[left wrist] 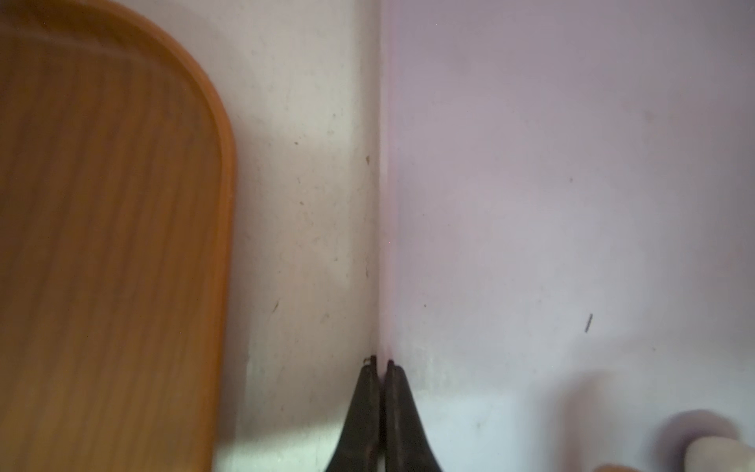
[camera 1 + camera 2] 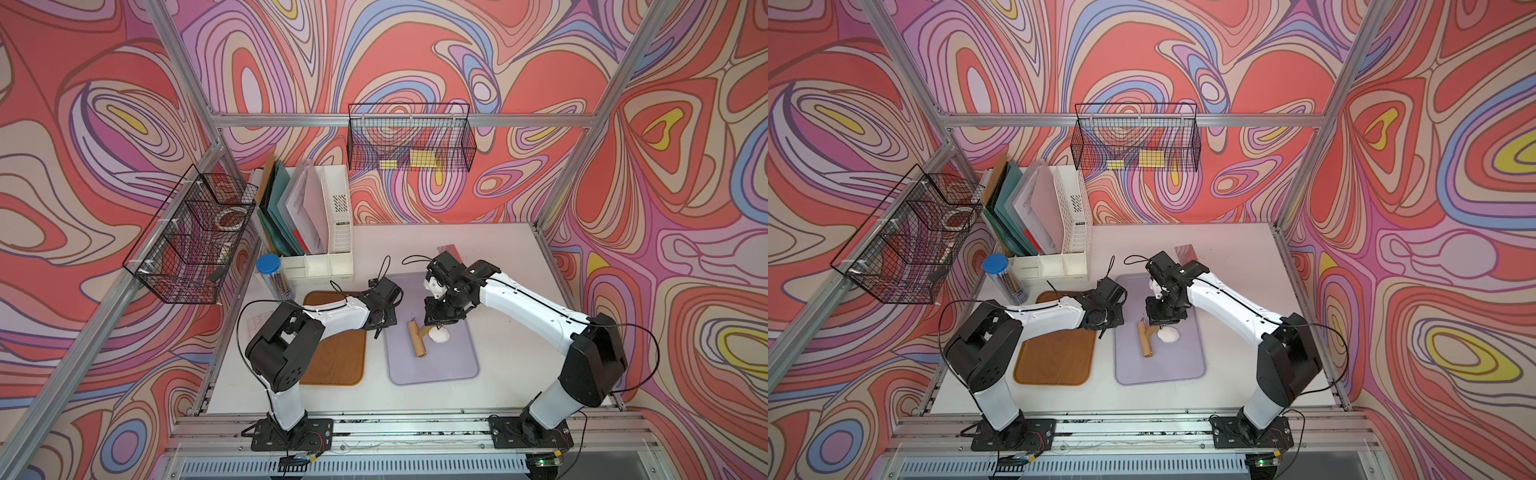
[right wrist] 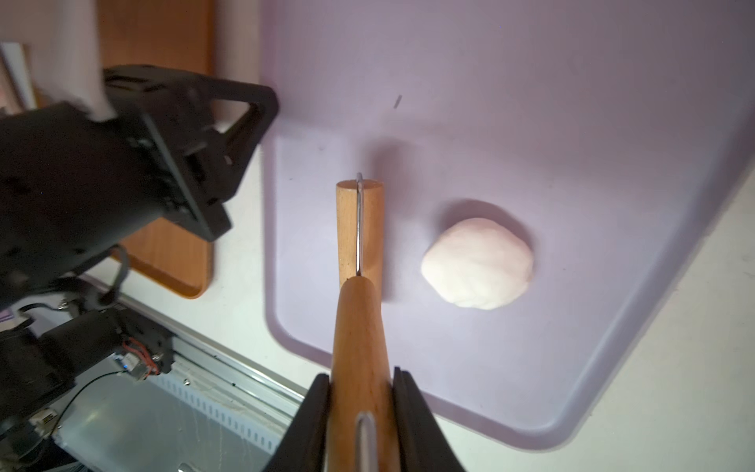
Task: Roll out the dumpling wrappers from the dough
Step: Flatten out the dough on the work surface.
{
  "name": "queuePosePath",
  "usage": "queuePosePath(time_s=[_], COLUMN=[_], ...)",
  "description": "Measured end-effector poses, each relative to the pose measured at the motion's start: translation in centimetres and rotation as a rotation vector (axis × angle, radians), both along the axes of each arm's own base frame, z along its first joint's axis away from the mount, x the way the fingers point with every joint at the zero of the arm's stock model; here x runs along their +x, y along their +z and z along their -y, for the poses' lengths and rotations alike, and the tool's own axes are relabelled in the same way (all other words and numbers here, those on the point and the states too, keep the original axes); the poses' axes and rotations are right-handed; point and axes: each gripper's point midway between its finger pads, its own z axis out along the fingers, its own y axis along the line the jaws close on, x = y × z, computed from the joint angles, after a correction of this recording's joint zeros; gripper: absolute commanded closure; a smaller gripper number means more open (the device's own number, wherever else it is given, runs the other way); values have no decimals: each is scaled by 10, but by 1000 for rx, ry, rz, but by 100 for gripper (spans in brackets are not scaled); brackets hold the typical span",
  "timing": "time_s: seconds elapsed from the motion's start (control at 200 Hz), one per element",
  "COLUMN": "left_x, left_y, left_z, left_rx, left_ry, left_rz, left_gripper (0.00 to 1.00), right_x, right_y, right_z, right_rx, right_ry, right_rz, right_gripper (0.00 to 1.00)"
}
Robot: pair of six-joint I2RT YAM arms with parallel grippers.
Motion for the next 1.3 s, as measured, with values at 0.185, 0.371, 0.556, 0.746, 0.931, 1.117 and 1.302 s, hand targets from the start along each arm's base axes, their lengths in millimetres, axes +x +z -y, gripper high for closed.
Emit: queuePosePath(time_s=[0.185, 0.371, 0.556, 0.746, 0.931, 1.117, 1.302], left_x=[-1, -2, -2, -2, -2, -2, -2], left_y=[0, 0, 0, 0, 0, 0, 0], left_z=[-1, -4, -4, -4, -4, -4, -3], left_rx=[0, -1, -2, -2, -3, -3, -5], left_ry=[3, 8, 11, 11, 11, 11, 10], left_rz=[-1, -2, -2, -2, -3, -2, -4], left_gripper=[100, 100, 100, 100, 100, 100, 100], right_x=[9, 15, 13, 18, 20, 21, 22], right_y=[36, 33, 28, 12, 3, -13, -21], right_z=[26, 91, 83, 72, 60, 60, 64], right_rx=[-55, -222, -206, -193, -140, -165, -225], right_ry=[-38, -159, -130, -111, -99, -94, -95], right_rz=[87, 64, 36, -1, -12, -34, -33], right_gripper=[100, 100, 100, 100, 100, 100, 100])
